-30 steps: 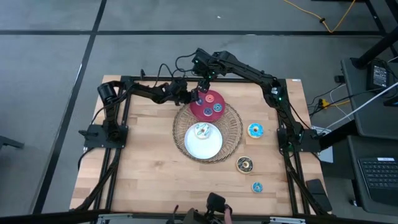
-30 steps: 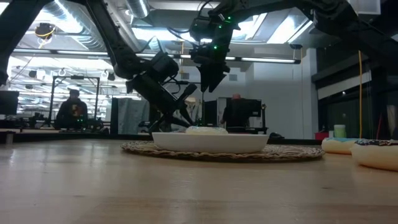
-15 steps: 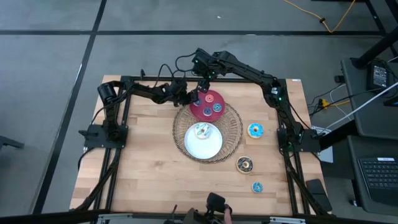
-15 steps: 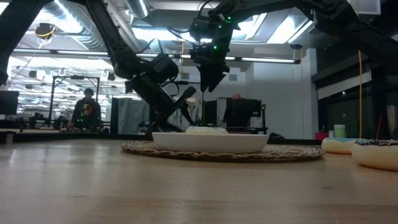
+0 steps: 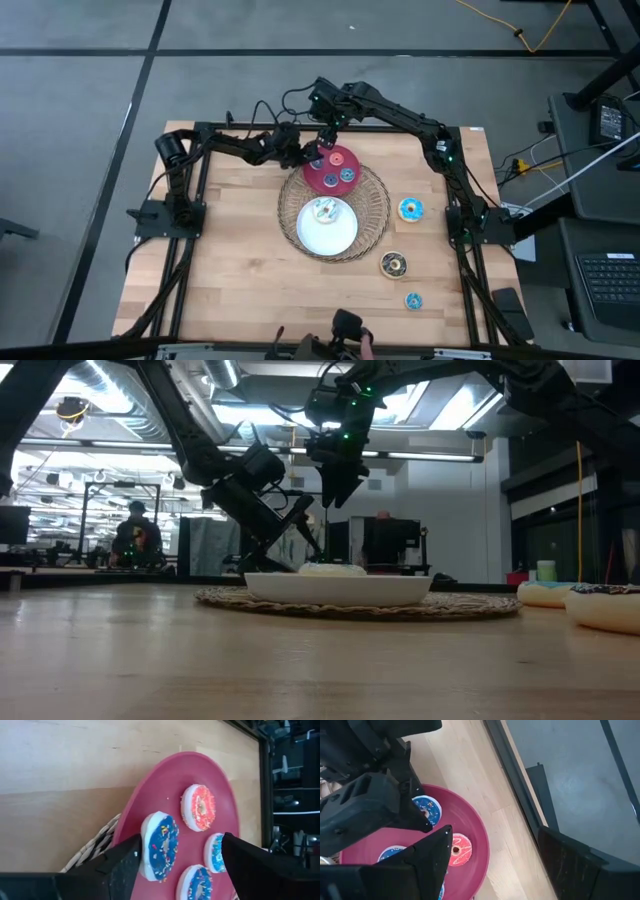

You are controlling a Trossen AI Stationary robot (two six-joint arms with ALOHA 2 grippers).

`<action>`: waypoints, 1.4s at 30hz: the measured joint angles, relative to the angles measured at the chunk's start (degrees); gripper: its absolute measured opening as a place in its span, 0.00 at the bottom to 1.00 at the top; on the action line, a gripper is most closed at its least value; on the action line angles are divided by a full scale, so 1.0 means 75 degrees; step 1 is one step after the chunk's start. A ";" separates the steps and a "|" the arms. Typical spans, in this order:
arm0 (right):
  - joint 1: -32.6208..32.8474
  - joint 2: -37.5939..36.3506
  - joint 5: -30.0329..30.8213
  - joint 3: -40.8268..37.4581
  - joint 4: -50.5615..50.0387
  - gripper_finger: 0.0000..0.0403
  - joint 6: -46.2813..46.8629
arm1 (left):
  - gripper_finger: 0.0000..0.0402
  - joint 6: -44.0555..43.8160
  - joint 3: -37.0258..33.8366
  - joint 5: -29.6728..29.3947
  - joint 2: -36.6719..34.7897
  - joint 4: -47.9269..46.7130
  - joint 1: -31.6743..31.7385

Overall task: Pick & Place donuts
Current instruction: Put the small blue donut on the red plate, then put the large blue donut on the white plate

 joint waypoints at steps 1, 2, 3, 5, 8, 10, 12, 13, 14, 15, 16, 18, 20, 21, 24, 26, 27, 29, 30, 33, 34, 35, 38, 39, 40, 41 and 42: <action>-0.0003 0.0000 -0.0002 -0.0002 0.0002 0.72 -0.0002 | 0.66 0.0005 0.0000 -0.0003 -0.0025 0.0011 0.0000; -0.0003 0.0000 -0.0002 0.0000 0.0001 0.72 -0.0003 | 0.66 0.0011 0.0000 -0.0003 -0.0071 -0.0007 0.0000; -0.0003 0.0000 -0.0002 0.0000 0.0001 0.72 -0.0003 | 0.66 0.0045 0.0000 -0.0009 -0.0113 0.0003 0.0000; -0.0003 0.0000 -0.0002 -0.0001 0.0002 0.72 -0.0003 | 0.66 0.0172 0.0000 -0.0060 -0.0211 0.0016 0.0000; -0.0003 0.0000 0.0001 0.0001 0.0005 0.72 -0.0003 | 0.66 0.0311 0.0000 -0.0106 -0.0377 -0.0011 0.0000; -0.0003 0.0000 0.0001 0.0001 0.0008 0.72 -0.0003 | 0.66 0.0335 0.0000 -0.0209 -0.0487 -0.0051 0.0000; -0.0003 0.0000 -0.0002 -0.0002 0.0005 0.72 -0.0003 | 0.66 0.0352 0.0000 -0.0287 -0.0552 -0.0100 0.0000; -0.0003 0.0000 -0.0002 -0.0002 0.0007 0.72 -0.0003 | 0.66 0.0378 0.0000 -0.0289 -0.0575 -0.0108 0.0000; -0.0003 0.0000 -0.0002 -0.0001 0.0008 0.72 -0.0003 | 0.66 0.0386 0.0000 -0.0293 -0.0604 -0.0135 0.0000; -0.0003 0.0000 -0.0002 0.0001 0.0008 0.72 -0.0003 | 0.66 0.0389 0.0000 -0.0295 -0.0637 -0.0173 0.0000; -0.0003 0.0000 -0.0002 -0.0002 0.0008 0.72 -0.0003 | 0.66 0.0407 0.0000 -0.0294 -0.0661 -0.0224 0.0000; -0.0003 0.0000 -0.0002 0.0000 0.0008 0.72 0.0007 | 0.66 0.0456 -0.0002 -0.0340 -0.0720 -0.0375 0.0000; -0.0003 0.0000 -0.0002 0.0001 0.0033 0.72 0.0038 | 0.66 0.0469 -0.0003 -0.0470 -0.0803 -0.0372 0.0000; -0.0003 0.0000 -0.0002 -0.0001 0.0068 0.72 0.0061 | 0.66 0.0487 -0.0003 -0.0537 -0.0876 -0.0384 0.0000; -0.0021 -0.0027 -0.0079 -0.0003 0.0117 0.72 0.0212 | 0.66 0.0823 -0.0005 -0.0918 -0.1159 -0.0487 0.0000; -0.0036 -0.0085 -0.0041 -0.0005 0.0157 0.72 0.0213 | 0.66 0.1112 -0.0120 -0.1129 -0.1408 -0.0650 0.0039; -0.0053 -0.0152 -0.0028 -0.0005 0.0171 0.72 0.0216 | 0.66 0.1234 -0.0194 -0.1229 -0.1544 -0.0700 0.0059; -0.0100 -0.0276 -0.0026 -0.0005 0.0205 0.72 0.0212 | 0.66 0.1458 -0.0392 -0.1440 -0.1865 -0.0667 0.0073; -0.0135 -0.0347 -0.0025 -0.0005 0.0232 0.72 0.0222 | 0.66 0.1551 -0.0527 -0.1550 -0.2054 -0.0662 0.0075; -0.0246 -0.0500 -0.0007 -0.0005 0.0282 0.72 0.0227 | 0.66 0.1872 -0.0989 -0.1751 -0.2662 -0.0439 0.0093; -0.0268 -0.0547 -0.0005 -0.0005 0.0287 0.72 0.0227 | 0.66 0.2008 -0.1181 -0.1754 -0.2893 -0.0288 0.0093; -0.0296 -0.0591 -0.0005 -0.0005 0.0319 0.72 0.0227 | 0.66 0.2151 -0.1372 -0.1752 -0.3132 -0.0078 0.0093; -0.0369 -0.0722 -0.0003 -0.0005 0.0325 0.72 0.0227 | 0.66 0.2529 -0.1984 -0.1746 -0.3872 0.0554 0.0085; -0.0390 -0.0752 -0.0002 -0.0005 0.0330 0.72 0.0227 | 0.66 0.2629 -0.2176 -0.1746 -0.4107 0.0719 0.0085; -0.0404 -0.0770 -0.0002 -0.0005 0.0321 0.72 0.0227 | 0.66 0.2726 -0.2366 -0.1741 -0.4351 0.0884 0.0085; -0.0406 -0.0788 -0.0002 -0.0005 0.0317 0.72 0.0227 | 0.66 0.2826 -0.2550 -0.1714 -0.4616 0.0990 0.0085; -0.0408 -0.0796 -0.0002 -0.0005 0.0317 0.72 0.0227 | 0.66 0.2958 -0.2699 -0.1661 -0.4855 0.1019 0.0085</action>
